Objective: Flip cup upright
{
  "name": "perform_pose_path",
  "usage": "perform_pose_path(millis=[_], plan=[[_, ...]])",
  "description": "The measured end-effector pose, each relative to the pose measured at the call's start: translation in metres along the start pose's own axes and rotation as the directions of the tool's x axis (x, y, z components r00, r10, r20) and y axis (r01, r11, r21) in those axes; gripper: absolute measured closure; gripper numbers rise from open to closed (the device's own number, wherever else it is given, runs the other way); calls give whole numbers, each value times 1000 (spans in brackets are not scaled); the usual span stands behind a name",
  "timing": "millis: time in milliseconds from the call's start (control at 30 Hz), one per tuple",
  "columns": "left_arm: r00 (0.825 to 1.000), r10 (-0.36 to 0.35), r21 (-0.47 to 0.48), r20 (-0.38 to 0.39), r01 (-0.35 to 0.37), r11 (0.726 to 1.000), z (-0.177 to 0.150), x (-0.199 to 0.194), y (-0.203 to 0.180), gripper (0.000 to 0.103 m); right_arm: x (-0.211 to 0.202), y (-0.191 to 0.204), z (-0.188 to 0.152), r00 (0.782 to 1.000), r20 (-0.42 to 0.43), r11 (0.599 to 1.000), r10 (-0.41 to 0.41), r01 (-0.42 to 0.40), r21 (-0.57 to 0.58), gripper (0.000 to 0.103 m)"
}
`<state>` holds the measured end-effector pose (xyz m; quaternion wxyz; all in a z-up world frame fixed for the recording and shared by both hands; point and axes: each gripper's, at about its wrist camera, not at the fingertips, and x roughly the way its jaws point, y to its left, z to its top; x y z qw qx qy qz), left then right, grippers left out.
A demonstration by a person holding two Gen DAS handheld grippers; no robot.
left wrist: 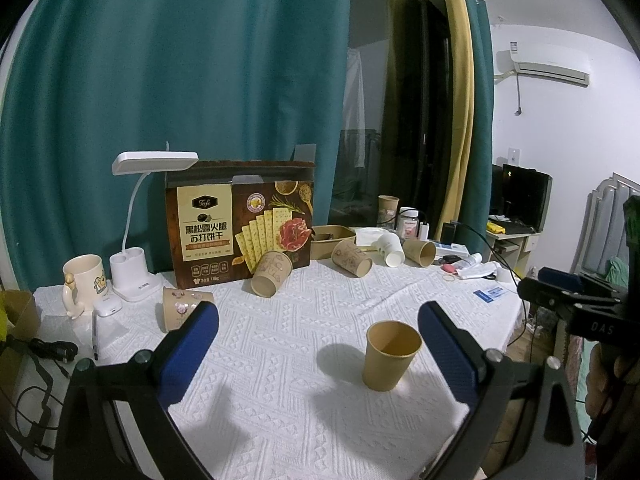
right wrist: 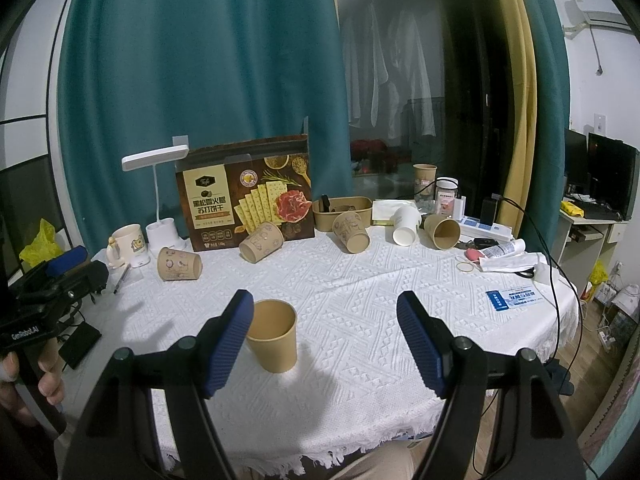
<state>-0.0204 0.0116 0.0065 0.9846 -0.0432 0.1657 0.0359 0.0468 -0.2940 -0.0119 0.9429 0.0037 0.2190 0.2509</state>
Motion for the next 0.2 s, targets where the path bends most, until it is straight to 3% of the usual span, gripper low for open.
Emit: perform_pose_path(millis=[200], plan=[[1000,-5,6,4,5,1000,3,-1,-2,3,0,0,0,1000,0,1000,0,0,1,31]])
